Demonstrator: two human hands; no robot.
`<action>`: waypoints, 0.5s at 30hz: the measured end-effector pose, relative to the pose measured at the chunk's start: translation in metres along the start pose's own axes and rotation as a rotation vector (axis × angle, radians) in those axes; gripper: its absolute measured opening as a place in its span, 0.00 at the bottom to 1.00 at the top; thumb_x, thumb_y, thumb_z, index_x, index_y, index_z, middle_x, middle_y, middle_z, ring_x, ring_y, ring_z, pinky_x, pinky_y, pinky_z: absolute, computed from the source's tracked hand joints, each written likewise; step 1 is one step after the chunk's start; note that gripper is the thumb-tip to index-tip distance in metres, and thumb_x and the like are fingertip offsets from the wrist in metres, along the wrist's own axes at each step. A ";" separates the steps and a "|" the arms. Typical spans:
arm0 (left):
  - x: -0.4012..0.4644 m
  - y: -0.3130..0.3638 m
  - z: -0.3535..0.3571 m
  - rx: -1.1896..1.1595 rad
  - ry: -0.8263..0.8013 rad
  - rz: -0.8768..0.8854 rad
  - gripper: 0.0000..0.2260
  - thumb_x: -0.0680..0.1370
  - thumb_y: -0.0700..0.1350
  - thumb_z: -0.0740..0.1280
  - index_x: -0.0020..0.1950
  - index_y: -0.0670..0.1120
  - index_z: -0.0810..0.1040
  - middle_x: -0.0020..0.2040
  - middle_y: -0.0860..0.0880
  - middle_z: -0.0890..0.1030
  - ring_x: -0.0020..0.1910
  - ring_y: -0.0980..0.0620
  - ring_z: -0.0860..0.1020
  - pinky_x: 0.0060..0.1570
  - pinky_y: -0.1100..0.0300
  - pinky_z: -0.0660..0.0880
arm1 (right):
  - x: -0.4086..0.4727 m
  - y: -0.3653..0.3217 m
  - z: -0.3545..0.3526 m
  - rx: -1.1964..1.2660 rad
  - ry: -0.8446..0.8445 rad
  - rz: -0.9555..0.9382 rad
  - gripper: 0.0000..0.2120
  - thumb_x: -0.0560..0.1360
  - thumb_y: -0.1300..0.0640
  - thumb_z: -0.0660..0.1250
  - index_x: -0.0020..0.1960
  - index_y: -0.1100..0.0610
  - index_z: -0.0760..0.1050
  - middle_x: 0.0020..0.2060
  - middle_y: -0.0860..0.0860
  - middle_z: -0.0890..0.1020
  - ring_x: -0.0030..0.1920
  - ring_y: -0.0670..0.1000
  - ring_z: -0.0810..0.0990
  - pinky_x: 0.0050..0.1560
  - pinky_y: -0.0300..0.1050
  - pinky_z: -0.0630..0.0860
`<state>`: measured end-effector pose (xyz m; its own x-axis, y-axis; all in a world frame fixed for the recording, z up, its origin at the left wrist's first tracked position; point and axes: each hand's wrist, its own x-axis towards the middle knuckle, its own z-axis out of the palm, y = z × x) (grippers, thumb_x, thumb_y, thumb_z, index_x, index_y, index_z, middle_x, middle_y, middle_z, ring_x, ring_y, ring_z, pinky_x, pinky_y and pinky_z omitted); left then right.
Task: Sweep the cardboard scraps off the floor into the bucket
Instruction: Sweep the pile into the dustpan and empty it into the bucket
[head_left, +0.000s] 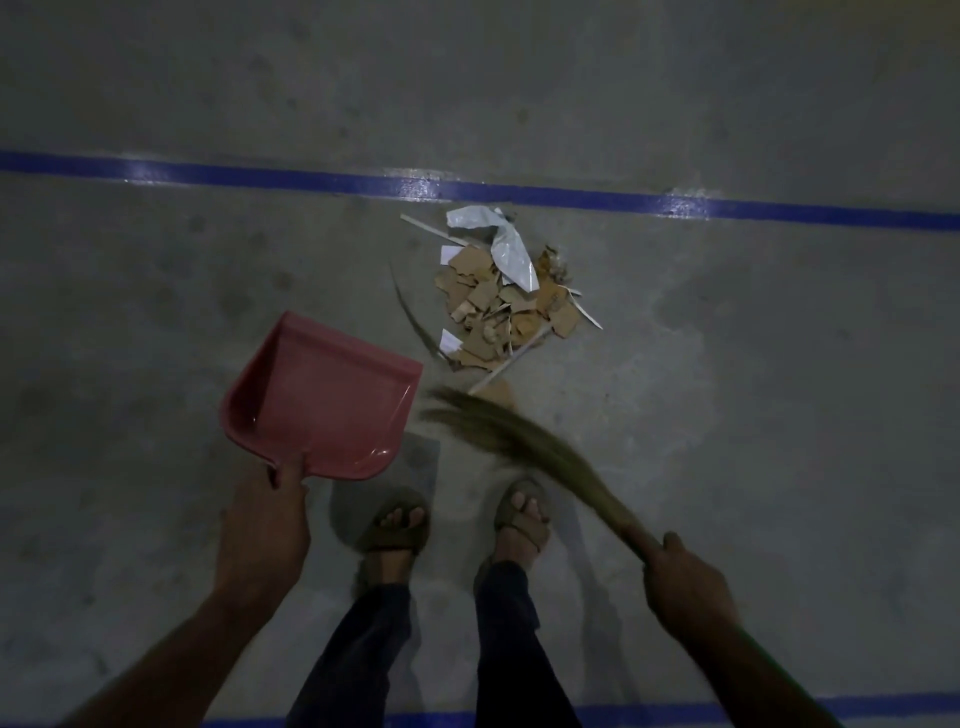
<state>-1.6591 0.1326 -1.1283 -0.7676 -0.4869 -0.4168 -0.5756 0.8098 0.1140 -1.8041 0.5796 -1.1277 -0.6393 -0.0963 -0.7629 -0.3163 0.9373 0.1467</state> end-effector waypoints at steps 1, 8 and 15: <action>-0.003 0.006 0.002 -0.005 0.003 -0.004 0.23 0.79 0.38 0.63 0.75 0.45 0.67 0.44 0.41 0.71 0.40 0.39 0.71 0.34 0.46 0.68 | 0.008 0.004 -0.011 0.005 0.034 -0.001 0.25 0.81 0.56 0.53 0.76 0.42 0.56 0.56 0.52 0.73 0.39 0.51 0.75 0.36 0.44 0.71; -0.007 0.037 0.004 -0.023 0.079 0.000 0.22 0.80 0.45 0.48 0.70 0.42 0.70 0.40 0.44 0.69 0.37 0.42 0.69 0.34 0.46 0.64 | 0.008 0.050 -0.034 0.135 0.041 -0.221 0.28 0.80 0.45 0.57 0.78 0.36 0.52 0.45 0.45 0.68 0.33 0.46 0.72 0.29 0.37 0.68; 0.001 0.046 -0.008 -0.056 0.118 -0.054 0.16 0.80 0.44 0.48 0.57 0.42 0.72 0.37 0.45 0.69 0.33 0.42 0.68 0.32 0.45 0.66 | 0.004 0.040 -0.033 0.243 0.027 -0.337 0.28 0.79 0.42 0.59 0.77 0.34 0.55 0.46 0.42 0.67 0.37 0.42 0.70 0.29 0.33 0.62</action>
<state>-1.6886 0.1664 -1.1160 -0.7610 -0.5673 -0.3146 -0.6294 0.7632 0.1462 -1.8424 0.6053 -1.1040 -0.5478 -0.4170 -0.7253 -0.3382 0.9033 -0.2639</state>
